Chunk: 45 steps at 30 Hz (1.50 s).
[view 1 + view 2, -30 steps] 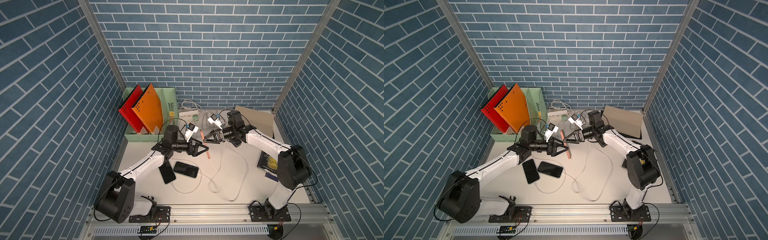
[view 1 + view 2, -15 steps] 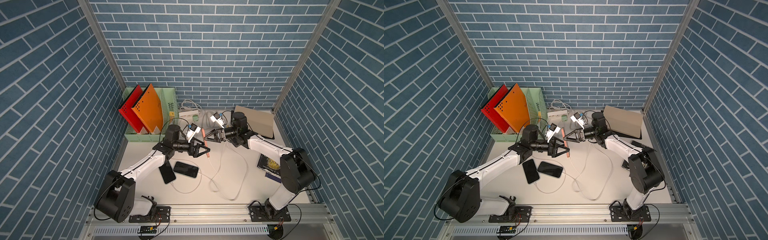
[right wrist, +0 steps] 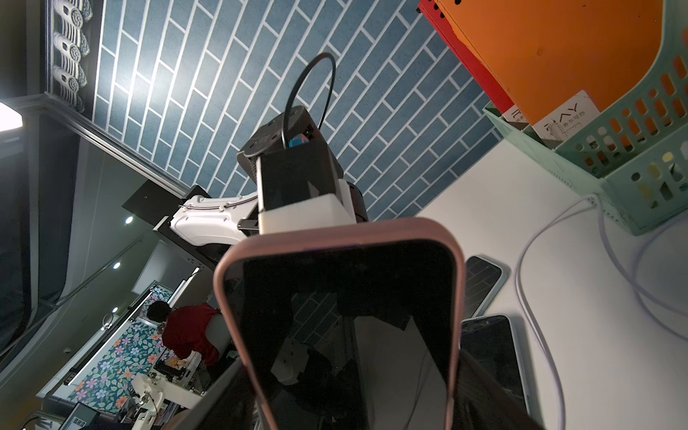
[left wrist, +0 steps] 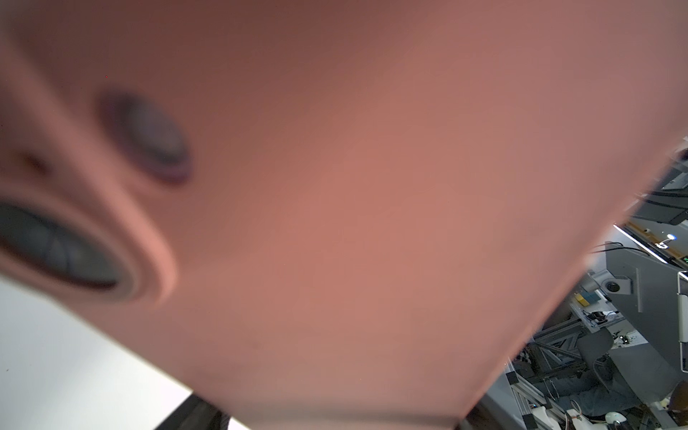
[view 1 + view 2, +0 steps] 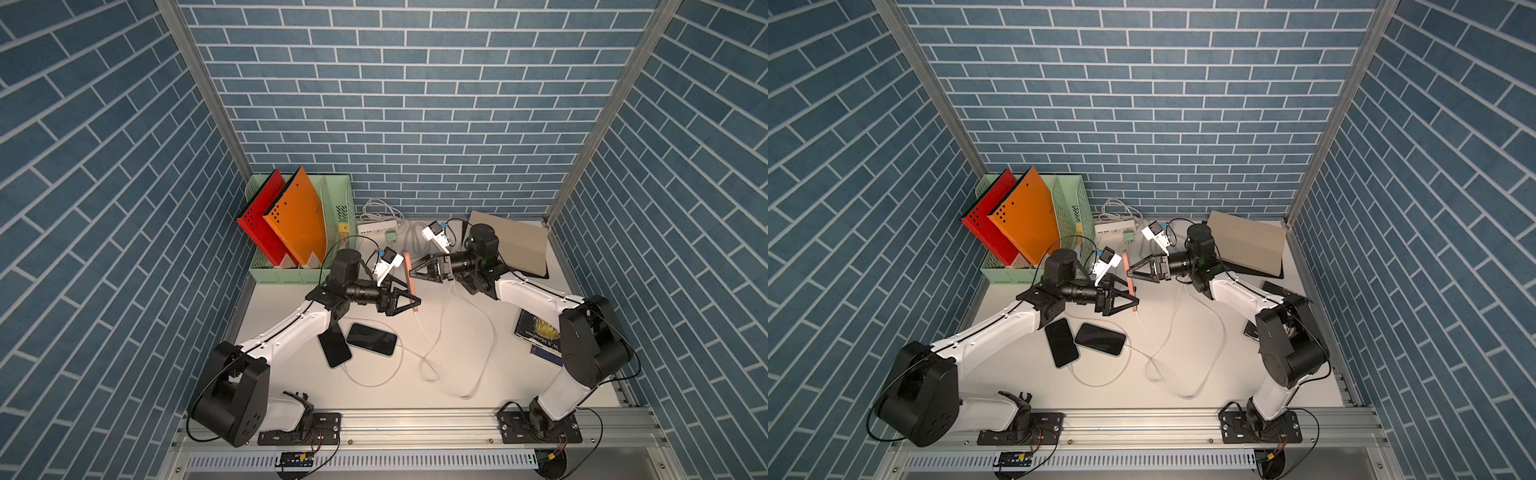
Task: Unplug the charging cable from the phone
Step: Pick up the phone at the center of the board.
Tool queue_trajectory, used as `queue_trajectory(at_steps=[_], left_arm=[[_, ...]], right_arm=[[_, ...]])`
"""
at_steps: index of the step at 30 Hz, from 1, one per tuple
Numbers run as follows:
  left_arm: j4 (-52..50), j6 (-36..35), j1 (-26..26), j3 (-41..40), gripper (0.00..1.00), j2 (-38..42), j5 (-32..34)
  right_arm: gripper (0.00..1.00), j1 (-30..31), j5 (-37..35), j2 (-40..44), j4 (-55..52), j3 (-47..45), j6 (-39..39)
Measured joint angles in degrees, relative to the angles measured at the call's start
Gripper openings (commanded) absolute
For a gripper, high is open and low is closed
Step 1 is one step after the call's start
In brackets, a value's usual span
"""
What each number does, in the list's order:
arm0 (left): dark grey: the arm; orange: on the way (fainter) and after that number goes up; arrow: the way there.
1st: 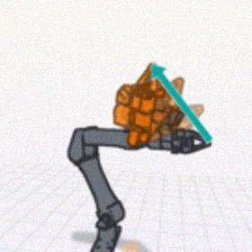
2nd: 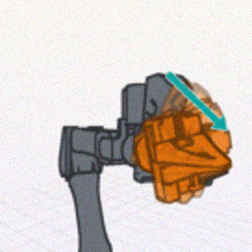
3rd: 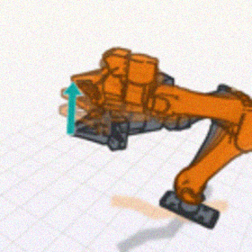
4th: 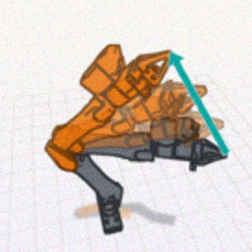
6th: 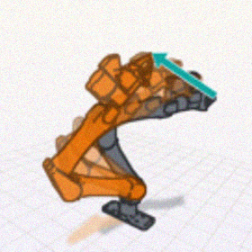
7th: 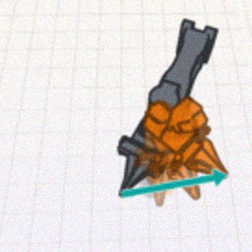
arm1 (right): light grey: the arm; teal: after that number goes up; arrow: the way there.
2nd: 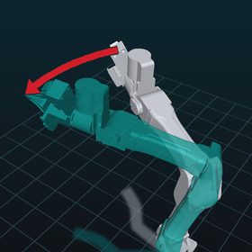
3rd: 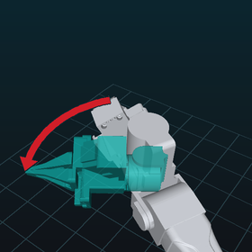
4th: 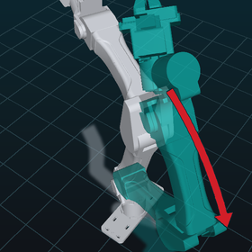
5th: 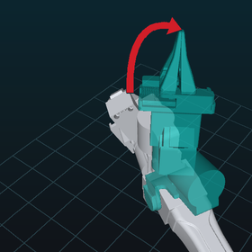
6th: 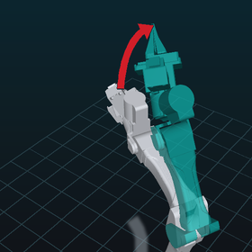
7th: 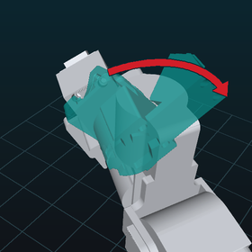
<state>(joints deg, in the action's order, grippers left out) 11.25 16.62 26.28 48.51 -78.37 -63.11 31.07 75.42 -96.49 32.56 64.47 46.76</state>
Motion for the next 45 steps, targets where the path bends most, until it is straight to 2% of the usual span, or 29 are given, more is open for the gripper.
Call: queue_trajectory(at_steps=[7, 12, 15, 19, 22, 25, 28, 39, 42, 45], left_arm=[[-0.44, 0.26, 0.04, 0.11, 0.59, 0.02, -0.02], [-0.61, 0.26, 0.04, 0.11, 0.25, 0.04, 0.00], [-0.66, 0.24, 0.04, 0.11, 0.00, 0.04, 0.04], [-0.90, -0.04, 0.13, 0.11, 0.00, 0.39, 0.50], [-1.18, -0.79, 0.31, 0.11, 0.00, 1.16, 1.03], [-1.14, -1.46, 0.63, 0.11, 0.00, 1.90, 1.31], [-1.07, -2.19, 0.74, 0.11, 0.00, 2.29, 1.70], [-1.07, -2.03, -0.50, 0.11, 0.00, 2.23, 6.60], [-1.05, -2.01, -0.52, 0.11, 0.00, 2.23, 7.02], [-0.52, -1.42, -0.81, 0.11, 0.00, 2.23, 7.65]], right_arm=[[0.28, 0.04, 0.15, 0.02, 1.25, -0.39, -0.11], [0.31, 0.04, 0.17, 0.04, 1.33, -0.50, -0.09], [0.45, 0.02, 0.17, 0.07, 1.36, -0.57, -0.09], [0.68, -0.09, 0.24, 0.20, 1.66, -0.63, -0.11], [0.79, -0.48, 0.15, 1.31, 2.69, -1.55, -0.11], [0.85, -0.76, -0.15, 2.97, 3.87, -2.93, -0.04], [0.99, -1.18, -0.61, 4.72, 4.63, -4.52, 0.48], [1.00, -2.16, -0.26, 8.17, 5.11, -8.28, 0.81], [1.00, -2.34, -0.92, 8.46, 1.09, -8.15, -1.51], [1.00, -2.38, -3.15, 8.96, -8.35, -7.37, -7.56]])
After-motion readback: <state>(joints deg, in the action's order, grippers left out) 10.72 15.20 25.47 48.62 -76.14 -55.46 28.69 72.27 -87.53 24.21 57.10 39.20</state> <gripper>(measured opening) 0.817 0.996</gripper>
